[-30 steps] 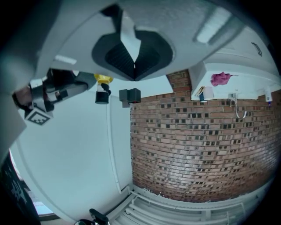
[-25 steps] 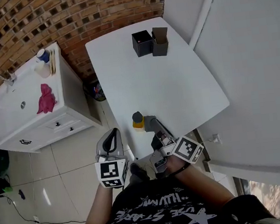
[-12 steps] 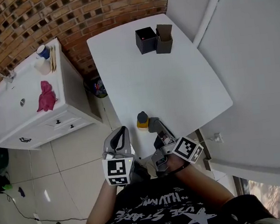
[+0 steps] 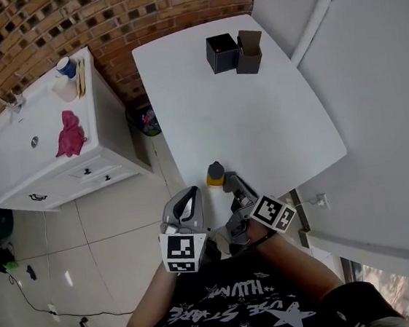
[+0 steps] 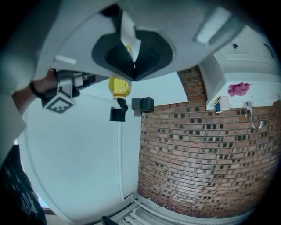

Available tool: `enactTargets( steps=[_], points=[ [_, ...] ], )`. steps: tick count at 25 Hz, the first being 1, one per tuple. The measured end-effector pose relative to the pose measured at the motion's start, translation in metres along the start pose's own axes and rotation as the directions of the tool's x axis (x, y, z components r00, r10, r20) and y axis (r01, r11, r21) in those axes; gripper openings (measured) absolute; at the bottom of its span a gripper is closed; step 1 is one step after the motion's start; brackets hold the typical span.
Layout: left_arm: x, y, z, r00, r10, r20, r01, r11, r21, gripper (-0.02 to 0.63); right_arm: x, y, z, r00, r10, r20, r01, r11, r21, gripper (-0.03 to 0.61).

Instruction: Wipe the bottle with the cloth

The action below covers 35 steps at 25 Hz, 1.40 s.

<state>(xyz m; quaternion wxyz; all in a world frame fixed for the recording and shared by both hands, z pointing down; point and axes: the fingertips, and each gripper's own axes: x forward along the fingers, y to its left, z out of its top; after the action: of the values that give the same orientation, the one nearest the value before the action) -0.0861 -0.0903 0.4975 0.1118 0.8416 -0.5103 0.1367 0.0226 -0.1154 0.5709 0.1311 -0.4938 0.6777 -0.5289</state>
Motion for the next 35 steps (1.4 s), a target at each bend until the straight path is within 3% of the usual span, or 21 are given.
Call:
enactTargets(
  steps=[4, 6, 8, 10, 13, 14, 15, 17, 21, 25, 29, 35],
  points=[
    [-0.001, -0.004, -0.006, 1.0, -0.003, -0.015, 0.003, 1.0, -0.004, 0.003, 0.003, -0.002, 0.014, 0.999, -0.051, -0.018, 0.048, 0.991, -0.124, 0.037],
    [-0.002, -0.006, -0.007, 1.0, -0.008, -0.022, 0.008, 1.0, -0.007, 0.003, 0.003, 0.018, 0.04, 1.0, 0.011, -0.013, -0.014, 0.968, -0.251, 0.037],
    [-0.002, -0.007, -0.009, 0.999, -0.015, -0.031, 0.015, 1.0, -0.007, 0.003, 0.009, 0.048, 0.059, 0.986, 0.139, -0.097, -0.165, 0.914, -0.371, 0.037],
    [-0.001, -0.008, -0.011, 0.999, -0.01, -0.038, 0.01, 1.0, -0.004, 0.003, 0.018, 0.075, 0.067, 0.943, 0.243, -0.229, -0.321, 0.845, -0.427, 0.037],
    [0.001, -0.01, -0.008, 1.0, 0.001, -0.032, -0.001, 1.0, -0.006, 0.004, 0.028, 0.097, 0.07, 0.882, 0.288, -0.373, -0.447, 0.761, -0.47, 0.037],
    [0.002, -0.014, -0.005, 1.0, -0.008, -0.018, 0.007, 1.0, -0.01, 0.031, 0.029, 0.1, 0.069, 0.87, 0.287, -0.4, -0.467, 0.741, -0.483, 0.037],
    [0.002, -0.018, -0.001, 1.0, -0.022, -0.003, 0.022, 1.0, -0.013, 0.1, 0.031, 0.102, 0.068, 0.864, 0.285, -0.416, -0.477, 0.728, -0.492, 0.037],
    [0.003, -0.028, 0.004, 0.999, -0.043, 0.004, 0.043, 0.999, 0.002, 0.218, 0.032, 0.102, 0.066, 0.859, 0.283, -0.426, -0.483, 0.722, -0.495, 0.037],
    [0.017, -0.043, -0.005, 0.998, -0.021, -0.057, 0.023, 0.998, 0.051, 0.26, 0.032, 0.098, 0.059, 0.86, 0.284, -0.424, -0.48, 0.733, -0.482, 0.037],
    [0.034, -0.036, -0.007, 0.995, 0.079, -0.056, -0.077, 0.996, 0.034, 0.312, 0.032, 0.101, 0.05, 0.829, 0.299, -0.472, -0.527, 0.7, -0.482, 0.037],
    [0.046, -0.026, -0.002, 0.986, 0.151, -0.068, -0.146, 0.986, 0.082, 0.311, 0.03, 0.106, 0.05, 0.797, 0.302, -0.523, -0.576, 0.642, -0.506, 0.037],
    [0.054, -0.036, 0.0, 0.997, 0.049, -0.066, -0.039, 0.99, 0.138, 0.223, 0.026, 0.11, 0.048, 0.733, 0.333, -0.593, -0.649, 0.602, -0.464, 0.037]
  ],
)
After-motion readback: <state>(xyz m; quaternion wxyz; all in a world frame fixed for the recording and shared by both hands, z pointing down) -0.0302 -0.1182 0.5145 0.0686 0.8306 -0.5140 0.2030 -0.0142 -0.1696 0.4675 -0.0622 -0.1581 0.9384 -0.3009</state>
